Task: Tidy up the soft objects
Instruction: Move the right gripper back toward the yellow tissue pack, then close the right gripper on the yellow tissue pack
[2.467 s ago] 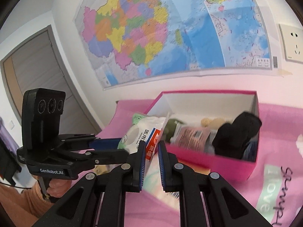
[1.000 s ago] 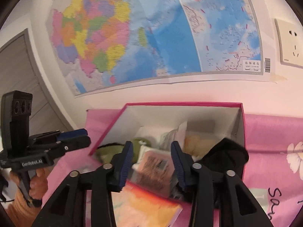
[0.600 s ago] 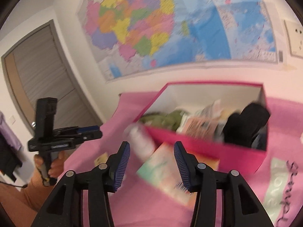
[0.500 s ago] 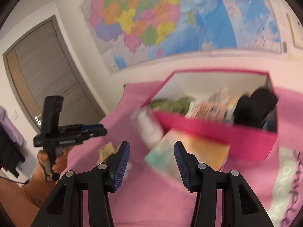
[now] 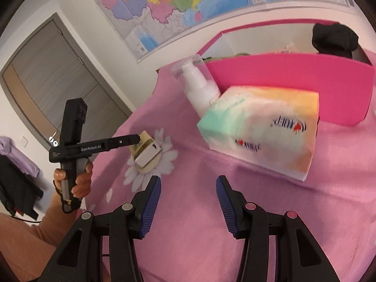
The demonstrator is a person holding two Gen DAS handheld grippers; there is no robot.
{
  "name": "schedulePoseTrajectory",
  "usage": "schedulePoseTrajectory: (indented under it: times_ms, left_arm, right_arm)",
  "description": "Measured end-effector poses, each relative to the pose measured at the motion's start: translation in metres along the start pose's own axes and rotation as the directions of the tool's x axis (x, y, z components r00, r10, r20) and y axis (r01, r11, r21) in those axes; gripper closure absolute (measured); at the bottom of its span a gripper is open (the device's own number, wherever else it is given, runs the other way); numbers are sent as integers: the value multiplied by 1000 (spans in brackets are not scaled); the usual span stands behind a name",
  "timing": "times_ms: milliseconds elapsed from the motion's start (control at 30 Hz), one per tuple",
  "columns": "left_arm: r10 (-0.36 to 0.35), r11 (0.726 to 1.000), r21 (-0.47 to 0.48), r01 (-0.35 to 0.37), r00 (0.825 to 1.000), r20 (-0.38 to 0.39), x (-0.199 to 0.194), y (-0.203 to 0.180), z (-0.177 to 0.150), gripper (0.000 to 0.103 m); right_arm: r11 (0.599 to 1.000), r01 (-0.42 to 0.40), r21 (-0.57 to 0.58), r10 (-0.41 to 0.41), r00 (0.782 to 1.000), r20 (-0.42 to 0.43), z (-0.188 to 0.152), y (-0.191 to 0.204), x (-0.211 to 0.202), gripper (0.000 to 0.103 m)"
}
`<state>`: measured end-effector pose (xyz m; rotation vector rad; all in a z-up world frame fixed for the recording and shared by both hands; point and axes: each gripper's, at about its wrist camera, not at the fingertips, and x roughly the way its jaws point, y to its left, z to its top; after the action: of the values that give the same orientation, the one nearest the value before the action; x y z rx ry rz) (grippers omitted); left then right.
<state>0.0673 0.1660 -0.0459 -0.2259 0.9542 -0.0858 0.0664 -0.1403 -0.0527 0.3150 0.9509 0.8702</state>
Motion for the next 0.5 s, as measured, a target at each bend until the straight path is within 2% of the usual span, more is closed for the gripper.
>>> schedulePoseTrajectory:
  times_ms: [67,200,400,500]
  left_arm:
    - [7,1000,-6,-7,1000,-7,5,4,1,55]
    - [-32,999,-23,31,999,-19,8,8,-1,51]
    - [-79,994,72,82,996,-45,9,-21,-11,51]
    - [-118,983,136,127,991,-70,9,-45,-23,52]
  right_arm:
    - [1000,-4,4,4,1000,-2,-1,1,1,53]
    - [1000,-11,4,11,1000,-13,-5,4,3,53]
    - [1000,-27,6,27,999,-35,-8,9,9,53]
    - [999,-32,8,32,999,-43,-8,11,10,53]
